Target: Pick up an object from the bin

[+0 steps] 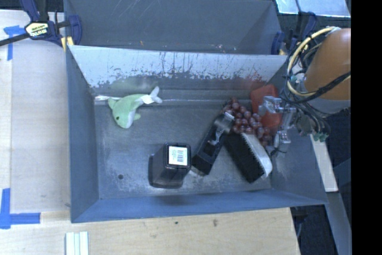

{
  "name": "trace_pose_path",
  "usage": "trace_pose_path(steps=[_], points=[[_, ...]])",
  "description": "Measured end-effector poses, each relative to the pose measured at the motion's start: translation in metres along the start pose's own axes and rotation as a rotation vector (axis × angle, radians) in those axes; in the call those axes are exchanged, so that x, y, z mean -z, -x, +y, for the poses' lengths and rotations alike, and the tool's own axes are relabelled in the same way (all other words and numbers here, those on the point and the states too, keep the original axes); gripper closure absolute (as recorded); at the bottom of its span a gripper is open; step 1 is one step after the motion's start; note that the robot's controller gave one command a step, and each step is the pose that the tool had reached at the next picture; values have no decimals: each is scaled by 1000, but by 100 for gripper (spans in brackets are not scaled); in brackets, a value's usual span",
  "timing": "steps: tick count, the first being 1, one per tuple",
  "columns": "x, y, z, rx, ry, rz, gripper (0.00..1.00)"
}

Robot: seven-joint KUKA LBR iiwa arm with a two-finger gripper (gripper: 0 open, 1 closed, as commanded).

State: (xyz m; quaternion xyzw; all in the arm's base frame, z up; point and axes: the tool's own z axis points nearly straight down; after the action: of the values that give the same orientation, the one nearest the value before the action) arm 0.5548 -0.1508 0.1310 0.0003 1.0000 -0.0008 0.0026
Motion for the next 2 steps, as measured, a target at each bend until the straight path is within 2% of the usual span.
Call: trace_pose_path(steps=[1,2], points=[[-3,4,0,-11,-1,-3,0],[19,6,12,74,1,4,0]])
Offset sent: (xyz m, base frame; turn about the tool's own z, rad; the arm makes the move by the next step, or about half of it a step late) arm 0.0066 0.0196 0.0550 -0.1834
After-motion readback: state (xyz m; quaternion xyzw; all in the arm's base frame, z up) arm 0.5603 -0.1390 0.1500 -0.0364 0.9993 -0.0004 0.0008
